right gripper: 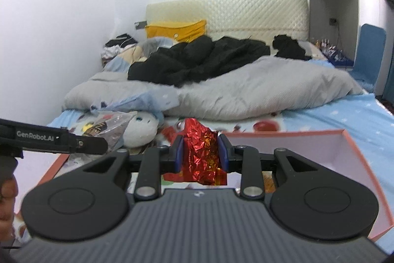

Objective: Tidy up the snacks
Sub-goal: 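Carry the grey pack and red foil candy over the pink box, then open both tools to drop the snacks into the pink box, then withdraw both tools from the box toward the remaining snacks, then grasp the meat strip pack with the left tool while the right tool grasps the red snack bar, then lift the meat strip pack and red snack bar from the bed, then hold the meat strip pack with the left tool while the right tool holds the red snack bar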

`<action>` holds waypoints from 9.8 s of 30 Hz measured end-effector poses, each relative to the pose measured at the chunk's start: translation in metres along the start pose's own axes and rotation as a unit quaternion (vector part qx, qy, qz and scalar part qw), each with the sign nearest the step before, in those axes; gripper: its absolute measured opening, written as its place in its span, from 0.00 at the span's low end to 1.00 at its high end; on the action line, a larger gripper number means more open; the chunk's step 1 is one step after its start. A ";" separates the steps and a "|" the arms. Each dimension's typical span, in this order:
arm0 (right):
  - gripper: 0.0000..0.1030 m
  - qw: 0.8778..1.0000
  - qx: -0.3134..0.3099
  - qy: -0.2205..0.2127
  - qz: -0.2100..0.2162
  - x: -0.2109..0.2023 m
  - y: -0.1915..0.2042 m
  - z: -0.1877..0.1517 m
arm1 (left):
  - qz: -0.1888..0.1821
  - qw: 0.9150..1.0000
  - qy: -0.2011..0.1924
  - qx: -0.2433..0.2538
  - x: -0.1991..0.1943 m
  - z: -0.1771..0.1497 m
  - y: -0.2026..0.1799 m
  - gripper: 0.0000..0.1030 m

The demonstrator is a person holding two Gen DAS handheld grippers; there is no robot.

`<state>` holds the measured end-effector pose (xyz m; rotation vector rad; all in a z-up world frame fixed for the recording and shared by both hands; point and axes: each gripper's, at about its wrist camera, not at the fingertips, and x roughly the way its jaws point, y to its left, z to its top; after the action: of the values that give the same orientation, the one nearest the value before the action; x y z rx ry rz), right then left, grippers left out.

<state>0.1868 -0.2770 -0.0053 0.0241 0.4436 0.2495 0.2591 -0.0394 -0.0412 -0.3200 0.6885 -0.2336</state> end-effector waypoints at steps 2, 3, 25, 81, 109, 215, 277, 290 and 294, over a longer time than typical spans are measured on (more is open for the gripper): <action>0.32 1.000 0.000 -0.007 -0.005 -0.003 -0.007 0.004 | -0.005 1.000 -0.003 0.005 0.003 0.005 -0.010 0.61; 0.32 1.000 0.000 -0.010 -0.007 -0.004 -0.011 0.006 | -0.009 1.000 -0.005 0.007 0.005 0.007 -0.015 0.61; 0.32 0.994 0.025 0.076 -0.074 0.028 -0.124 -0.049 | -0.042 0.992 0.099 0.071 0.122 -0.014 -0.104 0.61; 0.55 0.998 0.055 0.008 -0.022 -0.016 -0.099 -0.017 | 0.001 0.992 0.003 0.124 0.044 0.008 -0.092 0.79; 0.55 0.996 0.017 0.062 0.060 -0.004 0.033 -0.085 | 0.050 0.998 -0.029 0.028 -0.013 -0.072 0.039 0.79; 0.23 0.918 -0.244 0.262 0.172 0.290 0.132 -0.034 | 0.045 0.988 0.066 -0.132 0.130 -0.100 0.185 0.02; 0.68 0.973 -0.082 0.193 0.100 0.094 0.100 -0.203 | 0.119 0.971 0.192 0.078 0.069 -0.163 0.138 0.97; 0.42 0.974 -0.078 0.200 0.077 0.086 0.087 -0.200 | 0.151 0.963 0.180 0.128 0.085 -0.179 0.114 0.86; 0.41 0.974 -0.074 0.199 0.077 0.087 0.083 -0.201 | 0.152 0.965 0.175 0.123 0.084 -0.182 0.108 0.75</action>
<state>0.1572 -0.1818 -0.2170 -0.1400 0.8231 0.4426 0.2145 -0.0042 -0.2611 0.0716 1.0353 -0.0800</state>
